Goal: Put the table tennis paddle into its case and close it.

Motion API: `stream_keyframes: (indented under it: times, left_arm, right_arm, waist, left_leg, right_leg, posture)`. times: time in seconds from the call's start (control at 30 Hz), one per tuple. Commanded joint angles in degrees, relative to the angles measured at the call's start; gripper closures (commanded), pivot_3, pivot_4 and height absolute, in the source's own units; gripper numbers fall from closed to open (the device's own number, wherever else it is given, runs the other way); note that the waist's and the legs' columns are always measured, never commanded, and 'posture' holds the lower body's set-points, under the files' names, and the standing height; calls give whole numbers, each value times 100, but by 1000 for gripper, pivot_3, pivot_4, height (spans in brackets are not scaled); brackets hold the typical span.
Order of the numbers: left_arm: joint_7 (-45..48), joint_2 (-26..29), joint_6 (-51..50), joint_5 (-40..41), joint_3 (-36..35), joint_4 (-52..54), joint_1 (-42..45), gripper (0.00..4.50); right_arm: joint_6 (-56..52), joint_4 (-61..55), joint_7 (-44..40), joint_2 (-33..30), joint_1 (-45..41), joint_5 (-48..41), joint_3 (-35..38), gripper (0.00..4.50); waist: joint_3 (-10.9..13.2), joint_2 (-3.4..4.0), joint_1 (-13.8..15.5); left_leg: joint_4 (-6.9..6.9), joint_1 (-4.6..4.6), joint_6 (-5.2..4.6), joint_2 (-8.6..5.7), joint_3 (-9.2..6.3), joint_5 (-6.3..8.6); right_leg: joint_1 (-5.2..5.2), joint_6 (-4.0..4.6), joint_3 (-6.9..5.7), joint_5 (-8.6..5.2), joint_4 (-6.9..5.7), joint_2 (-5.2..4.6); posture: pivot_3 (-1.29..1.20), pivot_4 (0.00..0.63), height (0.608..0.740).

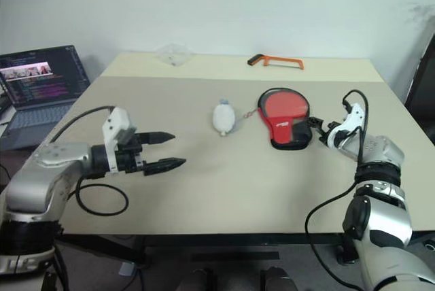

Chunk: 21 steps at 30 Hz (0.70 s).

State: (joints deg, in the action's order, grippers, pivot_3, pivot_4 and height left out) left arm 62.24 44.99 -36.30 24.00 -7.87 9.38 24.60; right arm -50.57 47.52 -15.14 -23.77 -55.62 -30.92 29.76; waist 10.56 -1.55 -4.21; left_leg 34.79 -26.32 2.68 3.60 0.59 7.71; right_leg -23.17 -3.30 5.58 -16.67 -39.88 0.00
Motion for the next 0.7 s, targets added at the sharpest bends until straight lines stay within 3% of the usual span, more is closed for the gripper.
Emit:
stream_keyframes:
  times: [0.03,0.37,0.7]
  left_arm:
    - [-176,5,86,36,49,269,66,60]
    - [-449,-63,149,19,310,246,191,60]
    - [-571,-115,251,-29,492,204,270,60]
  right_arm:
    - [-173,-311,-184,192,-25,-199,-76,0]
    - [-347,-927,48,615,372,-239,-109,0]
    - [-247,-975,262,238,534,-302,119,0]
  waist:
    - [0,0,-13]
    - [0,0,-55]
    - [0,0,-50]
  left_leg:
    - [0,0,0,0,-1,0]
    - [-1,-1,0,4,-1,0]
    - [-1,-2,0,3,0,0]
  right_leg:
    - [0,0,0,0,-1,0]
    - [-2,0,1,-1,0,5]
    - [-1,-16,2,-11,2,4]
  posture:
    - [0,150,740]
    - [0,150,740]
    - [0,150,740]
